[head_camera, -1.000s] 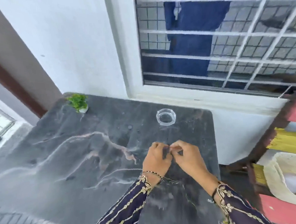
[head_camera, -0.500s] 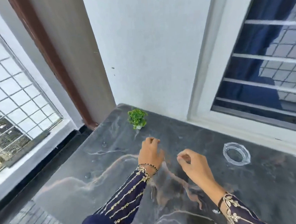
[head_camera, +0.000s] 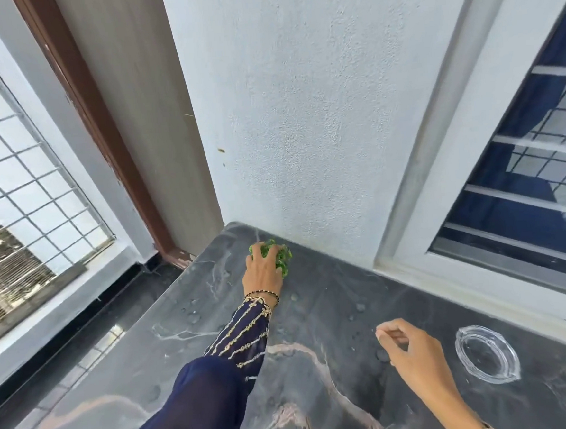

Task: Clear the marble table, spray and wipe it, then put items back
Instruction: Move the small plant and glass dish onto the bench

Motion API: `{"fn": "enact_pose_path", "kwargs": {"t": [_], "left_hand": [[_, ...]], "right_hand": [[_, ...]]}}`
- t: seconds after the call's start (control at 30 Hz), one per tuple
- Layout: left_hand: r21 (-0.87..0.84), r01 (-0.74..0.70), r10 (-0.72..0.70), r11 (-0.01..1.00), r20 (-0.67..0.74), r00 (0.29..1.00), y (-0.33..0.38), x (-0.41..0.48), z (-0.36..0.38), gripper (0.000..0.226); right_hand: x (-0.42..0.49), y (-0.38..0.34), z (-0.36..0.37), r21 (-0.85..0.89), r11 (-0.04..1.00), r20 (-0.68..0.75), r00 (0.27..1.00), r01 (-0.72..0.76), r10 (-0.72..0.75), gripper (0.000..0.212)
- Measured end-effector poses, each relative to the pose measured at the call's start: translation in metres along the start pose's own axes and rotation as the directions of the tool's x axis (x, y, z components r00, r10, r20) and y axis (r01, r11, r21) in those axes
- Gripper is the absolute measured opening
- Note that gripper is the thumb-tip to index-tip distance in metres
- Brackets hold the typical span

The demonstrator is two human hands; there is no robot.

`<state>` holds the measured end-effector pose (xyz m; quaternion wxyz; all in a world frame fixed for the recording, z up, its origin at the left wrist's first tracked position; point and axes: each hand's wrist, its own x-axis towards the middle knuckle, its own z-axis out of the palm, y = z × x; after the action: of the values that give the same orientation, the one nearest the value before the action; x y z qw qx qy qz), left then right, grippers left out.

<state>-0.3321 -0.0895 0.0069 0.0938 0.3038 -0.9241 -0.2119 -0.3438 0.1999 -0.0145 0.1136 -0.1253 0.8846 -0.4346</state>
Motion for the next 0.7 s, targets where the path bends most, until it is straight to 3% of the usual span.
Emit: {"fn": "enact_pose_path", "kwargs": {"t": [0.27,0.33,0.53,0.7], "left_hand": [[-0.123,-0.09,0.08,0.988,-0.084,0.993,0.011,0.007,0.008,0.021],[-0.156,-0.115,0.1,0.981,-0.099,0.99,0.017,0.0,0.008,0.018],[-0.26,-0.221,0.199,0.94,-0.11,0.974,0.045,-0.032,0.013,0.015],[-0.297,-0.286,0.286,0.911,-0.043,0.957,0.064,-0.059,0.017,0.014]], "right_hand": [[0.002,0.048,-0.029,0.105,0.962,-0.097,0.96,-0.251,0.261,0.012],[0.0,0.058,-0.036,0.132,0.936,-0.125,0.931,-0.326,0.342,0.021],[-0.007,0.098,-0.053,0.353,0.76,-0.264,0.722,-0.545,0.64,0.051],[-0.001,0.122,-0.065,0.449,0.652,-0.321,0.571,-0.611,0.756,0.041]]}}
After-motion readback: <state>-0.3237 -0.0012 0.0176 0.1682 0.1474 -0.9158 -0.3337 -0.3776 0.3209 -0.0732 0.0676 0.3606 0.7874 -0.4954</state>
